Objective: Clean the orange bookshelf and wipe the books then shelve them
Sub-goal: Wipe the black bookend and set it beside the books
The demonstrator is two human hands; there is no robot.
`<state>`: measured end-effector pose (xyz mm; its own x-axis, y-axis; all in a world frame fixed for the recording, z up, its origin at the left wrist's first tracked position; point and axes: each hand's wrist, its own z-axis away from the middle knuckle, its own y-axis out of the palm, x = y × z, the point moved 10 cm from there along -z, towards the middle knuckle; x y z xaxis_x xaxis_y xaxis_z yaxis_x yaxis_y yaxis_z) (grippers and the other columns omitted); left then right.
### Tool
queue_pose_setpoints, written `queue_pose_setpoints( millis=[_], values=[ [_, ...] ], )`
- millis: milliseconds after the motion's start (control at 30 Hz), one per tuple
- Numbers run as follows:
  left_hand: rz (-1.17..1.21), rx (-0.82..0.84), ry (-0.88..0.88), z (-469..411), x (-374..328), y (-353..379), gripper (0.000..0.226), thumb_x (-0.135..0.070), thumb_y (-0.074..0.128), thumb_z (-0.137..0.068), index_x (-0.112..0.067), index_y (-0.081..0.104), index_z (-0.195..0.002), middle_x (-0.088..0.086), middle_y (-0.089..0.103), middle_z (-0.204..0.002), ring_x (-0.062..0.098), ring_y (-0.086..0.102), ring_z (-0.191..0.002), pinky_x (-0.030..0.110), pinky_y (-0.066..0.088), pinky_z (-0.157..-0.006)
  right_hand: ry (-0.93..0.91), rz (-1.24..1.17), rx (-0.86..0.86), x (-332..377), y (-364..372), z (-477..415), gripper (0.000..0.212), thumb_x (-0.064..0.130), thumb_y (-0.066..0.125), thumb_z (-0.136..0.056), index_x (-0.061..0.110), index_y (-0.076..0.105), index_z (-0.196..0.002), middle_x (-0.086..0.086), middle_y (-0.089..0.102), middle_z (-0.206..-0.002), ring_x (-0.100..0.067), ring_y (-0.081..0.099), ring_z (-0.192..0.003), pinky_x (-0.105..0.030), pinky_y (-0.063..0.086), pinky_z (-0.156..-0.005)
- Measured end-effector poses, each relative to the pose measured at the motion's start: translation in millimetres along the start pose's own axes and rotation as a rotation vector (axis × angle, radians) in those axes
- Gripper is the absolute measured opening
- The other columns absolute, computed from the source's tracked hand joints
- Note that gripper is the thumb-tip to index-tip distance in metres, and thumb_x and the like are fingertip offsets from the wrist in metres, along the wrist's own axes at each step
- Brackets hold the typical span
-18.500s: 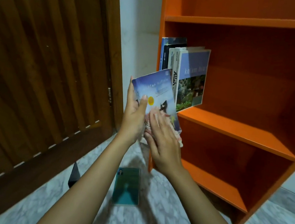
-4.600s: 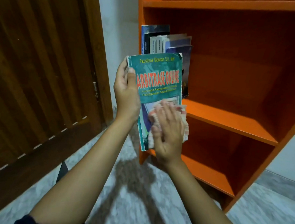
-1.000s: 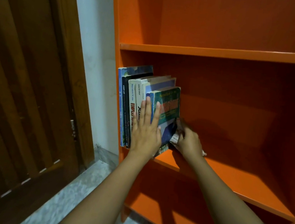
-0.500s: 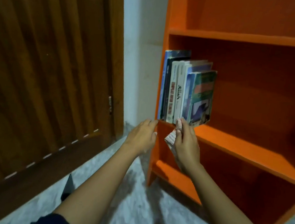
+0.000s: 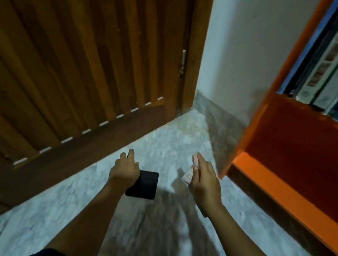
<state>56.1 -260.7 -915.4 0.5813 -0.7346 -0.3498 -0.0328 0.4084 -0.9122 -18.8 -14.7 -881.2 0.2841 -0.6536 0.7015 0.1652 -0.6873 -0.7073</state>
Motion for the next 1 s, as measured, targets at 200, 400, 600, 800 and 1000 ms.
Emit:
queue_pose_setpoints(
  millis=[200,400,600,800,1000],
  values=[
    [0.109,0.050,-0.113,-41.8,50.0,43.0,0.061,-0.010,0.037,-0.097,-0.019,0.009,-0.150,0.018,0.044,-0.139,0.035,0.050,-0.120,0.043,0.042,-0.102,-0.044,0.018,0.207,-16.6,76.0,-10.0,0.017,0.036,0.042,-0.098,0.042,0.051,-0.085,0.001,0.050,-0.086,-0.020,0.048,-0.078,-0.046,0.045,-0.075],
    [0.185,-0.041,-0.017,-48.9,50.2,58.0,0.061,-0.001,0.033,-0.097,-0.015,0.006,-0.150,0.028,0.060,-0.114,0.039,0.062,-0.096,0.041,0.049,-0.089,0.041,-0.211,0.133,-31.9,80.6,-12.6,0.045,0.035,0.037,-0.102,-0.002,0.053,-0.082,-0.020,0.048,-0.070,-0.021,0.048,-0.057,-0.025,0.043,-0.065],
    [0.395,-0.046,-0.113,-33.4,38.5,48.7,0.063,0.006,0.031,-0.095,-0.016,0.011,-0.151,0.004,0.057,-0.083,0.016,0.056,-0.072,0.015,0.048,-0.067,0.138,-0.520,0.205,-28.3,61.6,-5.3,0.053,0.028,0.042,-0.102,-0.022,0.037,-0.086,-0.041,0.027,-0.079,-0.050,0.033,-0.067,-0.049,0.044,-0.063],
    [1.144,-0.013,-0.172,-0.8,-34.1,22.6,0.053,-0.002,0.033,-0.099,-0.029,0.028,-0.144,0.013,0.045,-0.140,0.034,0.047,-0.126,0.052,0.041,-0.103,0.027,-0.461,-0.008,-3.1,3.8,-17.6,0.040,0.014,0.040,-0.100,0.022,0.043,-0.139,0.011,0.044,-0.134,0.000,0.040,-0.125,-0.003,0.028,-0.099],
    [1.294,0.043,0.047,50.3,-127.4,-23.5,0.051,-0.011,0.036,-0.099,-0.049,0.034,-0.132,0.012,0.042,-0.145,0.031,0.045,-0.130,0.052,0.040,-0.105,-0.039,-0.385,-0.234,29.6,-83.8,-28.3,0.044,0.014,0.039,-0.100,0.018,0.038,-0.144,0.001,0.043,-0.143,0.001,0.036,-0.122,-0.006,0.025,-0.095]
  ],
)
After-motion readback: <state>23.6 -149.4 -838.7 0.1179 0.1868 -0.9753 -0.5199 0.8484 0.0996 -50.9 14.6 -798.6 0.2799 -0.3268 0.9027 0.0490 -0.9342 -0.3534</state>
